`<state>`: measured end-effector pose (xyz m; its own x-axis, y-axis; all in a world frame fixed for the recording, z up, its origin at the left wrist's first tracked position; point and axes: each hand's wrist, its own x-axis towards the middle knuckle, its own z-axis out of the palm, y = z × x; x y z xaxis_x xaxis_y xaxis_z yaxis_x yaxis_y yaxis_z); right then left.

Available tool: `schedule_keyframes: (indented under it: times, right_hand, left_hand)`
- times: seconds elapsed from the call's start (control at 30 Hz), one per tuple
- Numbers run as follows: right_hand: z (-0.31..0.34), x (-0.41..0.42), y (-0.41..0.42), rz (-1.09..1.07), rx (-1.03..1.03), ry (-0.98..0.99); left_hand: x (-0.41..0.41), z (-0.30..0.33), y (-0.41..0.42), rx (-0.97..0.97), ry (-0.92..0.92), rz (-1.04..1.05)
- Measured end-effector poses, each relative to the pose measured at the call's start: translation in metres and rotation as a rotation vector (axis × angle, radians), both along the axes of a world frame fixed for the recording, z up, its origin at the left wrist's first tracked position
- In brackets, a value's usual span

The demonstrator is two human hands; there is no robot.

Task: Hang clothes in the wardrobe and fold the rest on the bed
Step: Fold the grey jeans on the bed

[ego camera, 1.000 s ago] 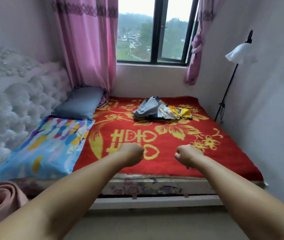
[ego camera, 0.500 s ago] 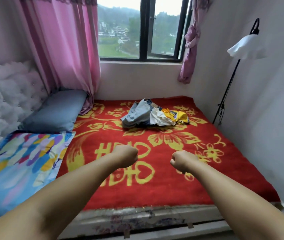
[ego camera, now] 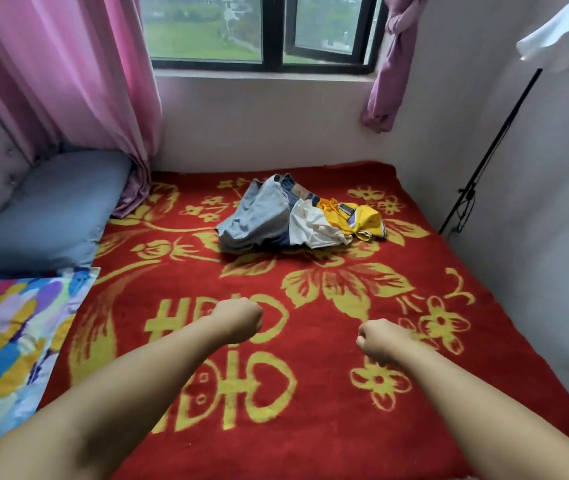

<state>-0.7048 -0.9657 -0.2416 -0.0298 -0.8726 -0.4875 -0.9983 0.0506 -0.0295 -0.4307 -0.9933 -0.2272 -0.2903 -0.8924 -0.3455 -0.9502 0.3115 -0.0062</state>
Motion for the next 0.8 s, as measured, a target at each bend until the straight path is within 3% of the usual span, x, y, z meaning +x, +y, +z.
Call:
schedule_keyframes:
  times: [0.27,0.53,0.63,0.8]
  right_hand:
    - [-0.081,-0.023,-0.178,0.149,0.038,-0.124]
    - [-0.234,0.042,-0.279,0.096,0.178,-0.346]
    - [-0.294,0.083,-0.315,0.128,0.167,-0.423]
    - [-0.391,0.091,-0.342,0.334,0.053,-0.184]
  left_hand:
    - [-0.029,-0.077,-0.123,0.147,0.088,0.257]
    - [-0.029,-0.195,-0.215,0.313,0.212,0.403]
    - [-0.014,-0.249,-0.248,0.251,0.281,0.501]
    - [0.016,-0.317,-0.314,0.039,0.249,0.457]
